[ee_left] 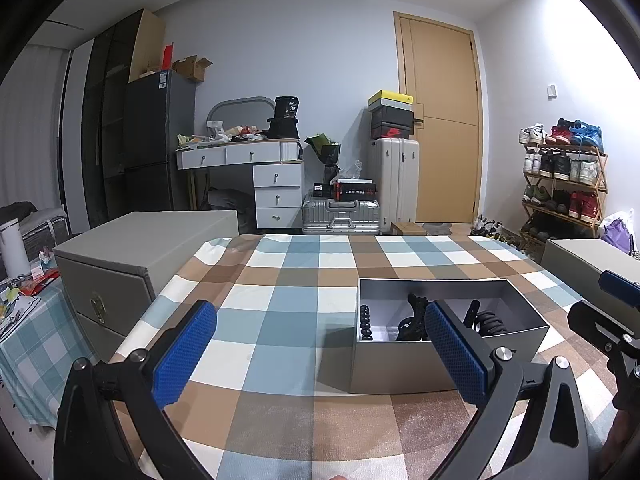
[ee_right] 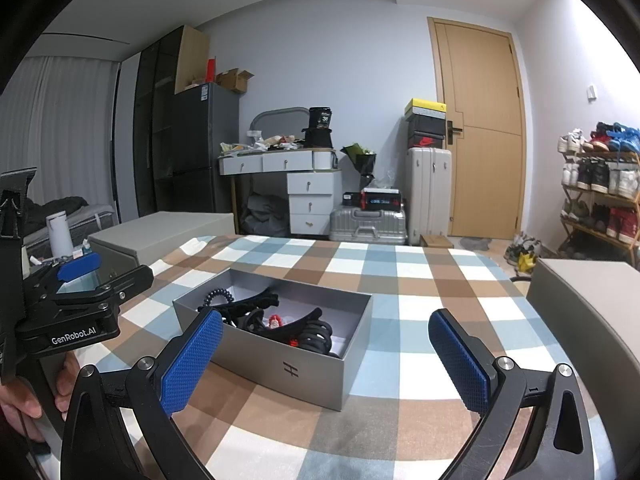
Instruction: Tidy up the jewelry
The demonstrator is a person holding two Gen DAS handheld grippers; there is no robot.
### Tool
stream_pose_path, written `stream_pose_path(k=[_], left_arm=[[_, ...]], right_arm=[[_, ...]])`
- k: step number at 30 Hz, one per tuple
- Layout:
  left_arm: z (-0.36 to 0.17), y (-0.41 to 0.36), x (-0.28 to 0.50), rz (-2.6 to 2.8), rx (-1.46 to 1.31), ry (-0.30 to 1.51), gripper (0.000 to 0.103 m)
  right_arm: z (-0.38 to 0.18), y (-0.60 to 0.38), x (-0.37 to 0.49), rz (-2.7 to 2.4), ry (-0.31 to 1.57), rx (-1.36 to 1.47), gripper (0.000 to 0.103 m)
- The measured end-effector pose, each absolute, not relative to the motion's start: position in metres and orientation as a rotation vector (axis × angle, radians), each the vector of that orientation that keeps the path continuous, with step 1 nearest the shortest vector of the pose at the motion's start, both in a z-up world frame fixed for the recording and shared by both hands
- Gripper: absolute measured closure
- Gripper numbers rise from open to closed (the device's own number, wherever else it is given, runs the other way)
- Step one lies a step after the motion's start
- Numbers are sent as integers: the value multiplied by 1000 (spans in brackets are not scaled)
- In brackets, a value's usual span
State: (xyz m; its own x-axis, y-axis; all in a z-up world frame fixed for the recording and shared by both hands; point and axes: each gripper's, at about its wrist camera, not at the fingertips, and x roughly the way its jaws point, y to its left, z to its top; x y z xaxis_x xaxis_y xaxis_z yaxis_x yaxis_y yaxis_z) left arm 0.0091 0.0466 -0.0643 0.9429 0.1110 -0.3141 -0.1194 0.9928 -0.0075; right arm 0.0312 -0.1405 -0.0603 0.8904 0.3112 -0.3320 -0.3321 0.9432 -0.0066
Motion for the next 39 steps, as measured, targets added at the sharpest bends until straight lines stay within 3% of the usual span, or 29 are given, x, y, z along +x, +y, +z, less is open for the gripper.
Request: stream_pose_path(k=[39], left_arm=[[-65, 46, 14, 119, -28, 321, 1]], right_arm=[[-60, -141, 31, 335, 334, -63, 0]])
